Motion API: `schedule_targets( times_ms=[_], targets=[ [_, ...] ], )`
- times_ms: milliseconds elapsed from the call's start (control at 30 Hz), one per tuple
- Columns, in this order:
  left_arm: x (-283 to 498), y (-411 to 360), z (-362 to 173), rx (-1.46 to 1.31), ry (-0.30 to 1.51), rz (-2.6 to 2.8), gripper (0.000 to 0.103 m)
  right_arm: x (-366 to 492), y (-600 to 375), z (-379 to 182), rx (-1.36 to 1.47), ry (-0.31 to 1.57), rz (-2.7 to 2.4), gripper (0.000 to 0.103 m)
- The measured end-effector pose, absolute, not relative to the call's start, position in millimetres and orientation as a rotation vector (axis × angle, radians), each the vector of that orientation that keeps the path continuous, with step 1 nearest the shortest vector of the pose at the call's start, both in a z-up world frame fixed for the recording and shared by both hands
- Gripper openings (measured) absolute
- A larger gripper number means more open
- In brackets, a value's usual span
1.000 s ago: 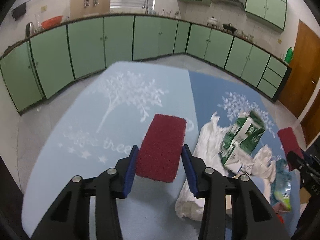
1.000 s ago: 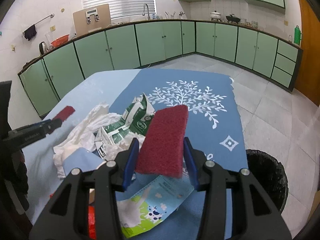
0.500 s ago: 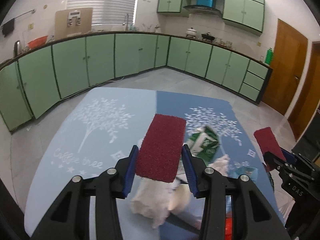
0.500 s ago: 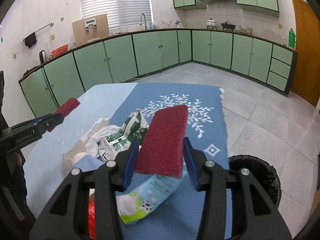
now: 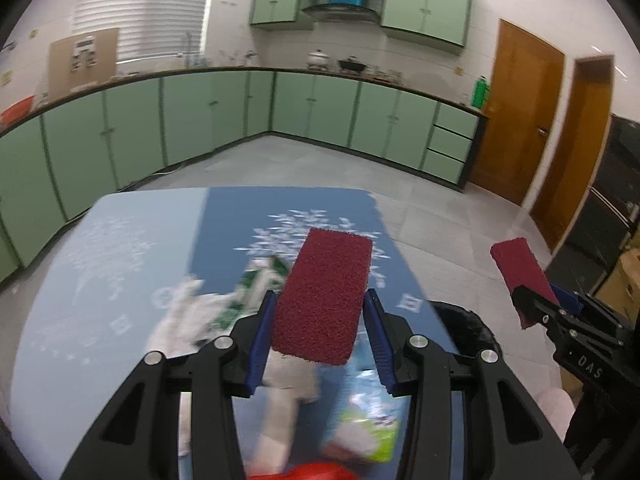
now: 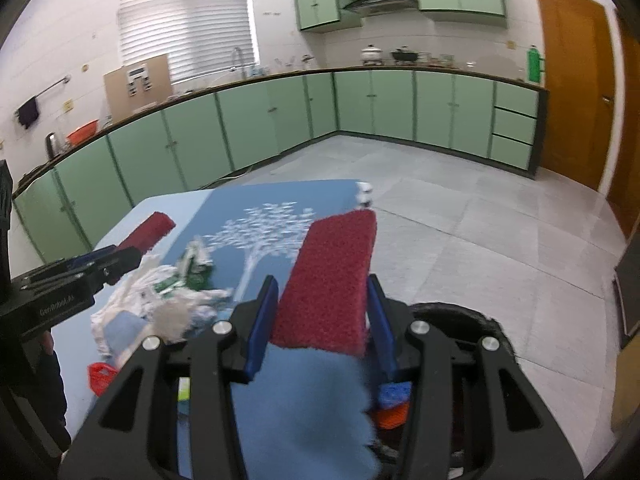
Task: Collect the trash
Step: 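Carry both maroon sponges over the black bin and open both tools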
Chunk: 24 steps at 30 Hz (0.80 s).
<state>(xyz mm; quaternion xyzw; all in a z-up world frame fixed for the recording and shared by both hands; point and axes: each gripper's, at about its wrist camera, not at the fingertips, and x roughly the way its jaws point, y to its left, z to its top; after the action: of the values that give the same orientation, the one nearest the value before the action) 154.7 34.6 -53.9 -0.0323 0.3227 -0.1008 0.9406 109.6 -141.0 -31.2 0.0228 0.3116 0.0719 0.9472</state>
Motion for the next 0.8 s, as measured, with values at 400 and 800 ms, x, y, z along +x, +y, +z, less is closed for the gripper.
schedule_targets(
  times_ms=[400,800],
  targets=[
    [176.6,-61.4,-75.5,-0.017,0.693,-0.377,0.044,100.0,-230.0,-49.5,0.081,0.647,-0.012,0.043],
    [205.3,-141.7,-102.2,0.016,0.732,-0.492,0.043,112.0,-289.1,-92.7,0.120,0.707,-0.111,0.043]
  ],
)
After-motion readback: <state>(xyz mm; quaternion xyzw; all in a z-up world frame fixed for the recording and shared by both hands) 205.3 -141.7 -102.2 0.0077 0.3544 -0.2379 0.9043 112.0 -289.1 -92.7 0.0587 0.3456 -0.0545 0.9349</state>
